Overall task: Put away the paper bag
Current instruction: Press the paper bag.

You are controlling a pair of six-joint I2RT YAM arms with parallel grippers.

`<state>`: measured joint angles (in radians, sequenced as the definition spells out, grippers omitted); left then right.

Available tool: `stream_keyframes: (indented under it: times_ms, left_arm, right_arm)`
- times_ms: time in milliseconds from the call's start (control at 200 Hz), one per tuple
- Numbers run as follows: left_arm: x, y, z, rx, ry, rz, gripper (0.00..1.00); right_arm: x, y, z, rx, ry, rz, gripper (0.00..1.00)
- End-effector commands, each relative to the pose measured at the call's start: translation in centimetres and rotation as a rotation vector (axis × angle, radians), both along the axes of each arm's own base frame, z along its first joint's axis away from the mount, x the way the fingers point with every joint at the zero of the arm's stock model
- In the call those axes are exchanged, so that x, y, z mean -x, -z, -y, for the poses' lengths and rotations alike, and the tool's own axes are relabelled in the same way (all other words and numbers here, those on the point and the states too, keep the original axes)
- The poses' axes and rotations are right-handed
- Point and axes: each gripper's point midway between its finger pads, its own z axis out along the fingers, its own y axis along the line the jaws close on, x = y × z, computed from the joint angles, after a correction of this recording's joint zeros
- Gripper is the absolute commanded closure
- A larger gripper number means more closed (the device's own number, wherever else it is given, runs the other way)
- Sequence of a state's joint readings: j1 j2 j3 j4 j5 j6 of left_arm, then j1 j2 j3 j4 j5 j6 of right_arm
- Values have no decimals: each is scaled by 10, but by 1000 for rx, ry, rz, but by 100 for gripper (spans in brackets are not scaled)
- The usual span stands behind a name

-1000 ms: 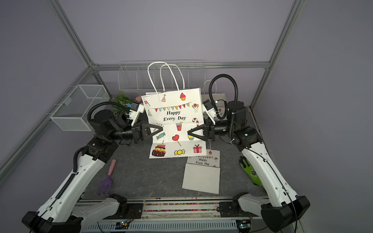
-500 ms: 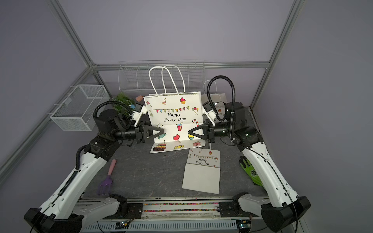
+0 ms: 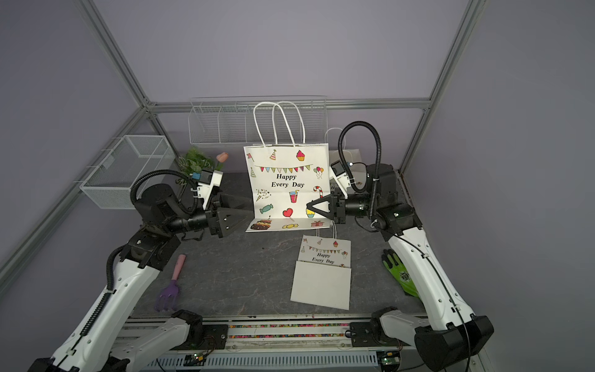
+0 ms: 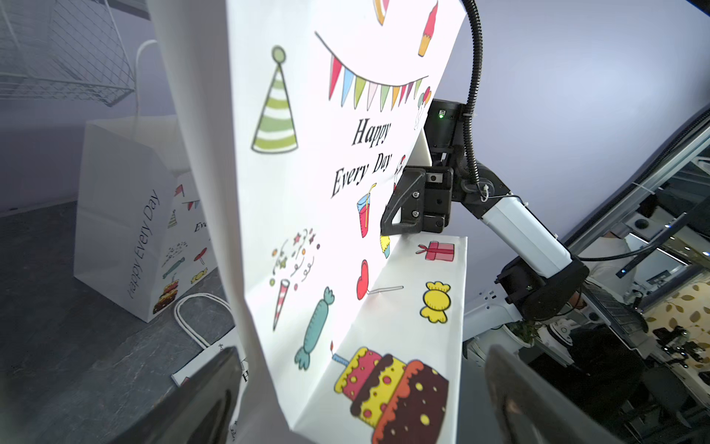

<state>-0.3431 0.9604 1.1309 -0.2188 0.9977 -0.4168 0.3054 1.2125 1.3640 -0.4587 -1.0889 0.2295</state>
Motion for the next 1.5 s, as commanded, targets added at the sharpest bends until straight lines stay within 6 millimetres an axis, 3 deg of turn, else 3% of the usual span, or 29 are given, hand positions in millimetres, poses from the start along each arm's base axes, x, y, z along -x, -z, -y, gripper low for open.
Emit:
stream_keyframes:
  times_ms: [0, 200, 365, 630, 850, 1034, 1414, 1494]
  left_arm:
    - [4, 2, -15, -11, -74, 51, 1]
    - [-4, 28, -5, 34, -35, -23, 0]
    - [-6, 39, 23, 35, 39, -44, 0]
    - [-19, 16, 48, 50, 93, -16, 0]
    - [-8, 3, 50, 64, 140, 21, 0]
    - [1, -3, 44, 66, 128, 51, 26]
    - [-7, -5, 42, 52, 73, 55, 48]
    - [-9, -5, 42, 53, 64, 53, 56]
  right_arm:
    - [-6, -11, 7, -35, 28, 15, 93]
    - [-12, -33, 11, -91, 26, 9, 93]
    - [-9, -46, 9, -121, -13, -6, 93]
    - [1, -46, 1, -141, -92, -37, 93]
    - [4, -36, -1, -120, -108, -59, 93]
    - [1, -27, -3, -107, -104, -75, 93]
    - [5, -21, -7, -92, -123, -87, 93]
    - [5, -20, -8, -90, -124, -84, 93]
